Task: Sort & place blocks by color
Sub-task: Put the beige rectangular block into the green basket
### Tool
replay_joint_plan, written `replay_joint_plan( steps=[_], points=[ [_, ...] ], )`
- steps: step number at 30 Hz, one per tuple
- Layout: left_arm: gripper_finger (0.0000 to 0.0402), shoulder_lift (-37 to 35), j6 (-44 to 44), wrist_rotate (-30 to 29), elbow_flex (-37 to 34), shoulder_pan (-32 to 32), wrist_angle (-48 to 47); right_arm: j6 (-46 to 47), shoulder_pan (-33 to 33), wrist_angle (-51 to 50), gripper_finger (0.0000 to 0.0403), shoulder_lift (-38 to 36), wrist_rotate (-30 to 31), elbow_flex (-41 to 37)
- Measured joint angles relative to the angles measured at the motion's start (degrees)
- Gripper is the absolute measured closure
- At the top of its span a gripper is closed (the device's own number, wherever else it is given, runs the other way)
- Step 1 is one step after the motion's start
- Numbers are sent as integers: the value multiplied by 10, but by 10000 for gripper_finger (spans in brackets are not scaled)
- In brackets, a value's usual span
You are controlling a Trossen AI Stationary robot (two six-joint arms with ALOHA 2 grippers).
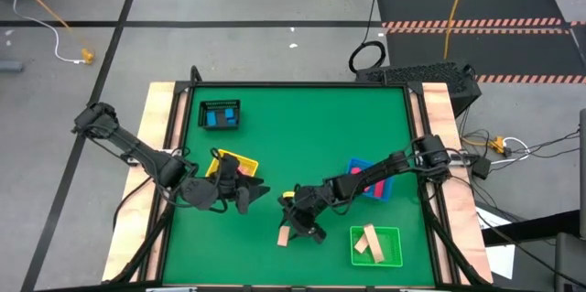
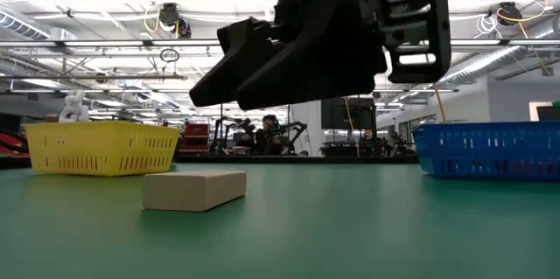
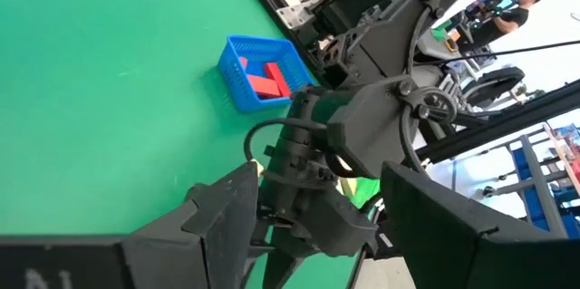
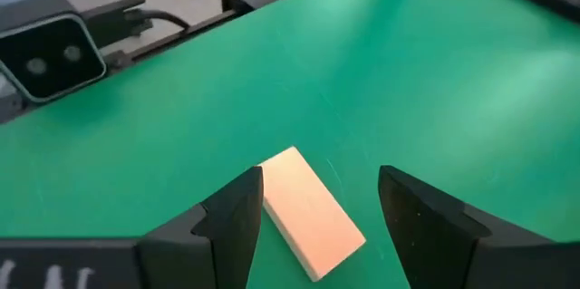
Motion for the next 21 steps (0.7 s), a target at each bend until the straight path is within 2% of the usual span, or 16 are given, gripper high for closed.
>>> replay_joint_plan(
  steps=[5,12,21],
  points=[
    [167,0,0,1,0,11,-4,-44,0,7,191,6,0,1],
    [167,0,-2,7,0,26,-4,-55,9,8,191,45,4,2],
    [167,0,-2,8,0,26,-5,-73,23,7,191,68,24,46]
  ],
)
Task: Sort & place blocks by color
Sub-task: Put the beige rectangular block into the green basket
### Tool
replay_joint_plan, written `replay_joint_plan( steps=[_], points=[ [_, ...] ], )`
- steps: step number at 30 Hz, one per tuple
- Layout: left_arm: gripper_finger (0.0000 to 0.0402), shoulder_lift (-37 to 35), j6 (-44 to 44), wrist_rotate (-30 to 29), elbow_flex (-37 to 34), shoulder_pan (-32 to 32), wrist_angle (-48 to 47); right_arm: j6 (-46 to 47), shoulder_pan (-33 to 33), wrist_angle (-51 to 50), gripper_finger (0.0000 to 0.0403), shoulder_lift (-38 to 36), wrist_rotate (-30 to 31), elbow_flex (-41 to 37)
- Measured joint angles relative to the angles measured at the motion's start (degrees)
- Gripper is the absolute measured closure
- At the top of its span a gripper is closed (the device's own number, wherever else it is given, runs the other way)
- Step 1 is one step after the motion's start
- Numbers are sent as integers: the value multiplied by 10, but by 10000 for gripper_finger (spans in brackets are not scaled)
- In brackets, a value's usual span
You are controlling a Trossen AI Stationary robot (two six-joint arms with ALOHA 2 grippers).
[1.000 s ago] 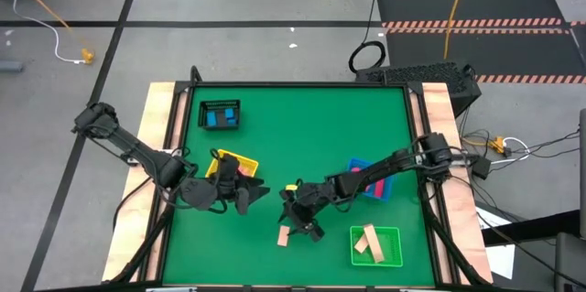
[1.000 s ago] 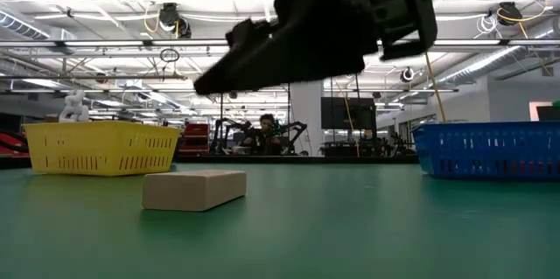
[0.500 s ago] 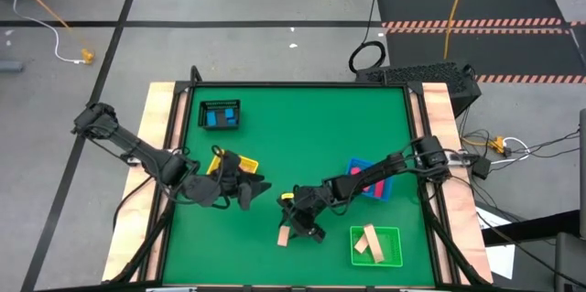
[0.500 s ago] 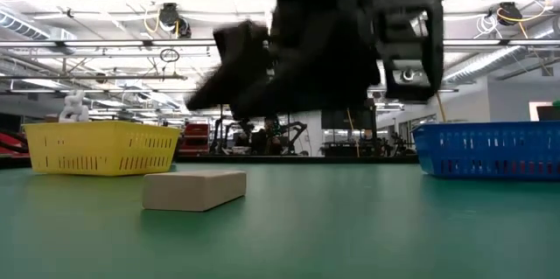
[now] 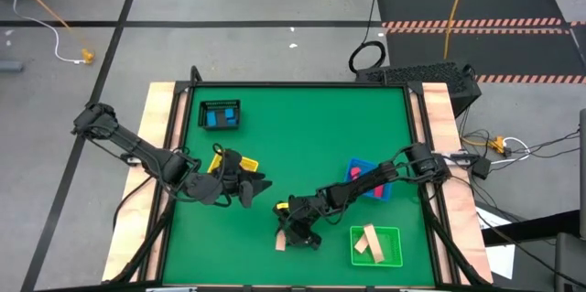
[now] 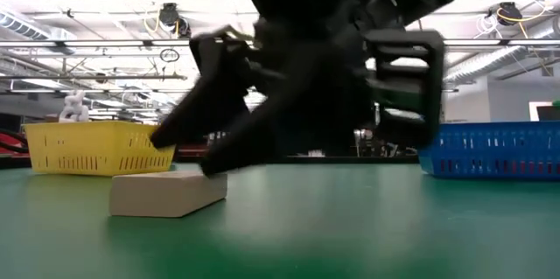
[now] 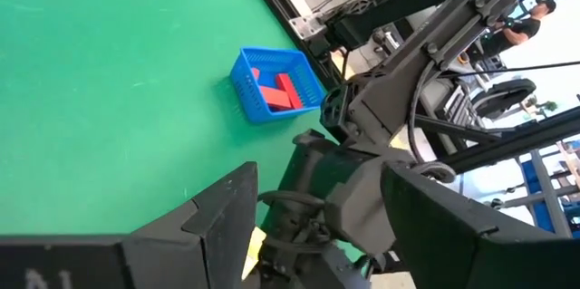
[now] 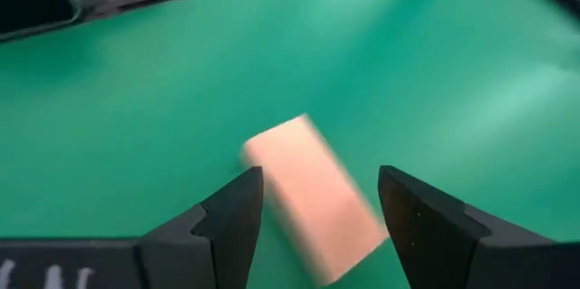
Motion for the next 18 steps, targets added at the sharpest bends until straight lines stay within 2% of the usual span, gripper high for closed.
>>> replay_joint_plan(
  steps=[10,18],
  points=[
    [167,0,0,1,0,0,-9,-10,0,-22,192,-1,8,22],
    [167,0,3,1,0,0,-17,-6,-1,-13,208,23,6,23]
  ],
)
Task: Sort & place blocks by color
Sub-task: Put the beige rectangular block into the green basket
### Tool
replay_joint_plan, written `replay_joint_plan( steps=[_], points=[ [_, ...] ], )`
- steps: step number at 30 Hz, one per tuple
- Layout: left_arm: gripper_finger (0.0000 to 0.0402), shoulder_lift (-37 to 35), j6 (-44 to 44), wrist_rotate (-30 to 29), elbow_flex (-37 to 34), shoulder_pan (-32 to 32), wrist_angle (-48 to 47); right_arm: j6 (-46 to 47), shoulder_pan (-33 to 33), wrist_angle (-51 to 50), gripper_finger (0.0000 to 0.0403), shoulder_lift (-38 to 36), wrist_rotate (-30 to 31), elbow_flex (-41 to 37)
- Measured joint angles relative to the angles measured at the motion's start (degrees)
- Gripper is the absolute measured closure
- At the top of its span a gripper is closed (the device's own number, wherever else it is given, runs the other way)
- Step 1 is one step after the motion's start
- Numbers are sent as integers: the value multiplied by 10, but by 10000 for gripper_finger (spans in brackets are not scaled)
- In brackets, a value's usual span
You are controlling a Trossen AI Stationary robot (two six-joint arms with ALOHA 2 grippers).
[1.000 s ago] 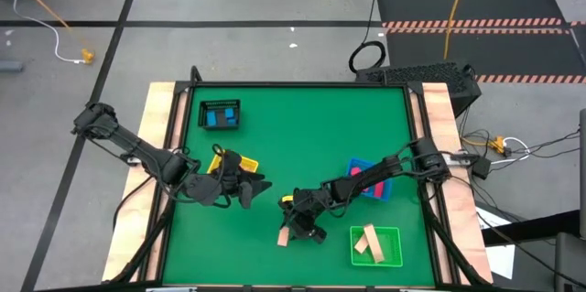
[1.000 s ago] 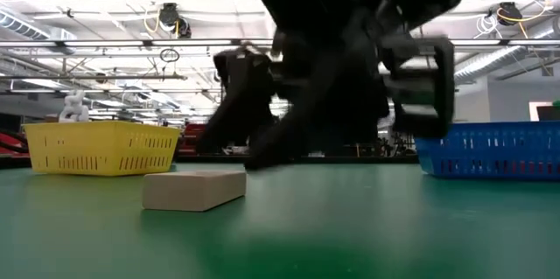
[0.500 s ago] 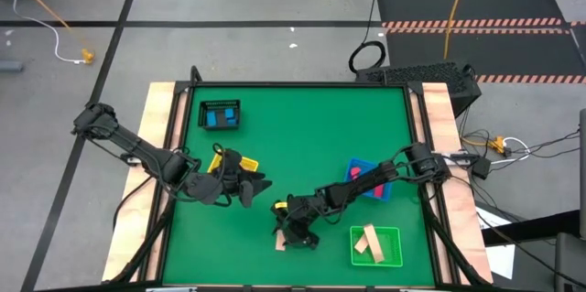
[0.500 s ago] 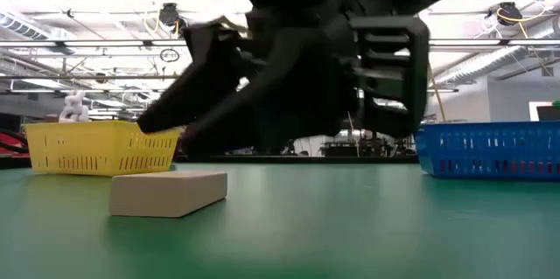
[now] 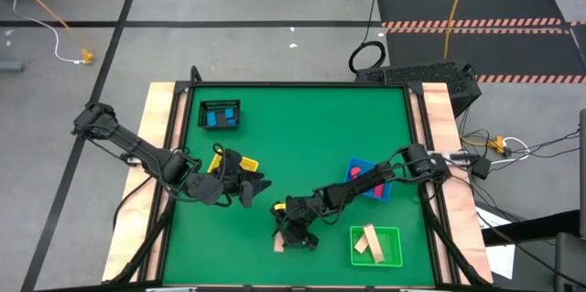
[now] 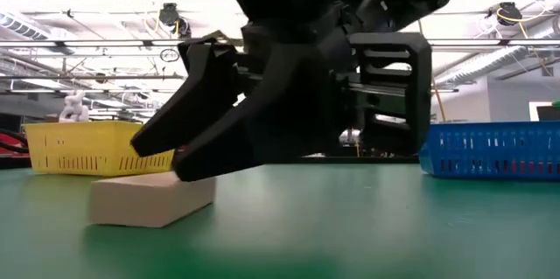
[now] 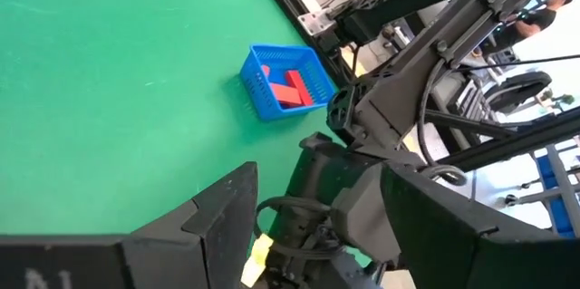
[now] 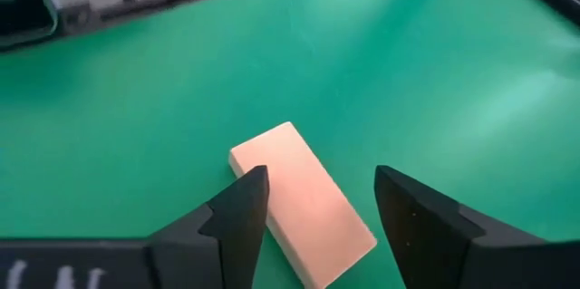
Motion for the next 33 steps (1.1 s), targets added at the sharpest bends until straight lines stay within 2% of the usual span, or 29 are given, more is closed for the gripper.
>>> replay_joint_plan(
  steps=[4,12,18,20,24,33],
  points=[
    [167,0,-4,0,0,0,1,60,0,5,211,18,-3,2],
    [167,0,-13,5,0,0,2,294,-1,-7,211,15,2,1],
    [167,0,-21,24,0,-1,2,477,-2,-86,211,15,2,1],
    [167,0,-21,28,0,-1,2,513,-5,-98,211,15,0,0],
    [167,0,-20,28,0,-1,2,510,-10,-101,211,3,-1,0],
    [167,0,-18,30,0,-2,1,408,-16,-131,211,-79,31,-5]
  ],
)
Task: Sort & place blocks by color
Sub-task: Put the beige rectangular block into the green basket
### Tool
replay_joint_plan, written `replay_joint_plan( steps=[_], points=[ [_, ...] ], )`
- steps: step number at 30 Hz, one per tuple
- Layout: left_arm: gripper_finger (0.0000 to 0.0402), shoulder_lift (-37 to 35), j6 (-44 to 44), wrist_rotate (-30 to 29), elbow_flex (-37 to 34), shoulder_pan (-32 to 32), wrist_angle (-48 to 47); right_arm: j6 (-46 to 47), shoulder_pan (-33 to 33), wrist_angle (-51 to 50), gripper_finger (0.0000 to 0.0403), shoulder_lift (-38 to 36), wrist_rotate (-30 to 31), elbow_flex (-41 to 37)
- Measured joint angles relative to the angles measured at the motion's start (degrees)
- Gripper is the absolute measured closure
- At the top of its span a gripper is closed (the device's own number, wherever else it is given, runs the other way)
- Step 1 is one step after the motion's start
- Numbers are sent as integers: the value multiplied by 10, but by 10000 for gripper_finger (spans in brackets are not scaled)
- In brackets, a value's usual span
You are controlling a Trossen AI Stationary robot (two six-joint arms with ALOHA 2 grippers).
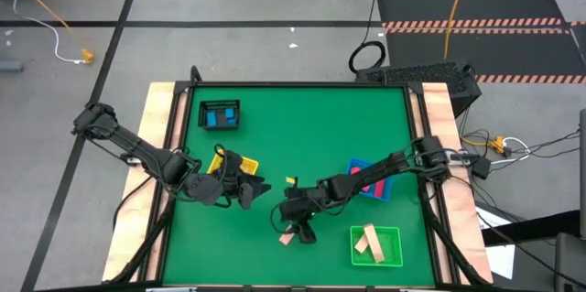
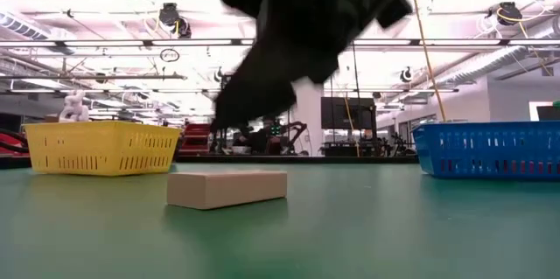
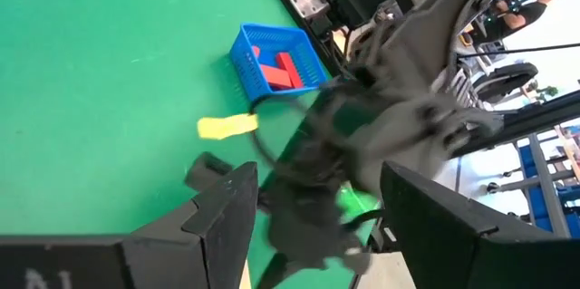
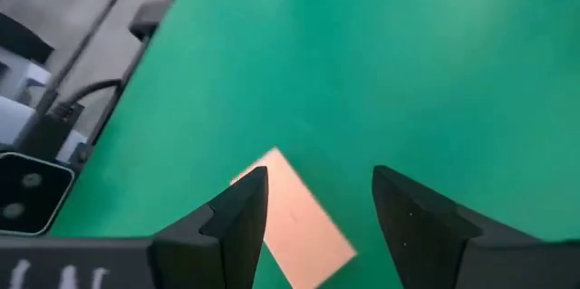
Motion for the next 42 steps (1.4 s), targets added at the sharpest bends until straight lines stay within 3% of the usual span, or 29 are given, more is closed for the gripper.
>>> replay_joint_plan(
  steps=[14,31,35,41,42],
  points=[
    [167,0,4,0,0,0,0,-128,22,12,133,-2,18,2],
    [167,0,-2,-2,0,0,1,-143,23,16,145,59,18,4],
    [167,0,-2,-2,0,1,1,-142,22,14,174,60,20,4],
    [167,0,0,-2,0,0,0,-132,21,-11,287,57,35,4],
    [167,0,0,-2,0,0,0,-128,19,-23,291,52,35,4]
  ],
)
